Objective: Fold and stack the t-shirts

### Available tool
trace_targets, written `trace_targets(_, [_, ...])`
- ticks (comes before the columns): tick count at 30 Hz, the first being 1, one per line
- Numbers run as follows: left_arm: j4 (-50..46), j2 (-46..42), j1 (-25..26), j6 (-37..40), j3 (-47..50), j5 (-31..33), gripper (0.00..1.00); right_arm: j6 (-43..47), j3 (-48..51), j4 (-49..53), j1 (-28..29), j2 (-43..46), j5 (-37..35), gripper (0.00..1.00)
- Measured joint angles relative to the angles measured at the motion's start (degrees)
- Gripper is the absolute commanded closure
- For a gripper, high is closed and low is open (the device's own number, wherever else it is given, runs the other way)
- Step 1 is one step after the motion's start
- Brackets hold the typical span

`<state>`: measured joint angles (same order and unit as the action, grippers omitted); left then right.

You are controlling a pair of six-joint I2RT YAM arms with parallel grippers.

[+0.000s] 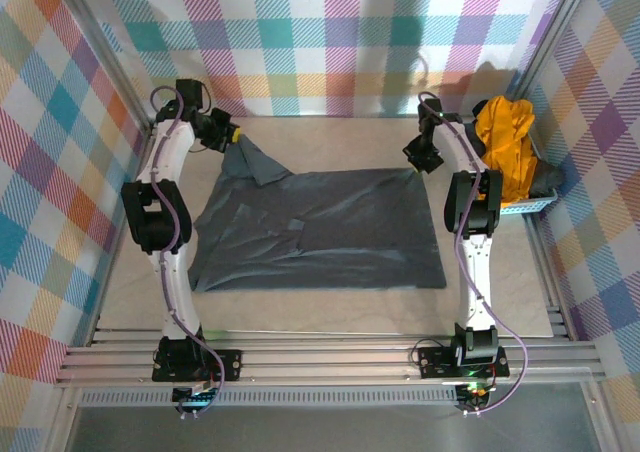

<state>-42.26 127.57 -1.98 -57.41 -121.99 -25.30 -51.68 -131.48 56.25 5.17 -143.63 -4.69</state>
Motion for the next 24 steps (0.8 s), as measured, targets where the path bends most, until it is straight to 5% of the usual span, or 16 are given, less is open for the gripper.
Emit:
trace_targets(6, [-5.5, -9.4, 0.0, 0.0, 4.4, 0.8, 1.00, 4.6, 4.9, -0.3, 0.0, 7.5, 0.1, 1.00])
trace_targets(14, [-10.4, -30.4, -0.2, 0.1, 23.7, 4.0, 1.00, 9.1, 26.4, -3.7, 0.0, 27.9, 0.0, 1.00])
trace_targets(24, [-18.7, -51.5, -2.4, 0.7, 45.6, 5.4, 1.00, 10.6, 54.5, -7.1, 0.0, 40.8, -0.5, 1.00])
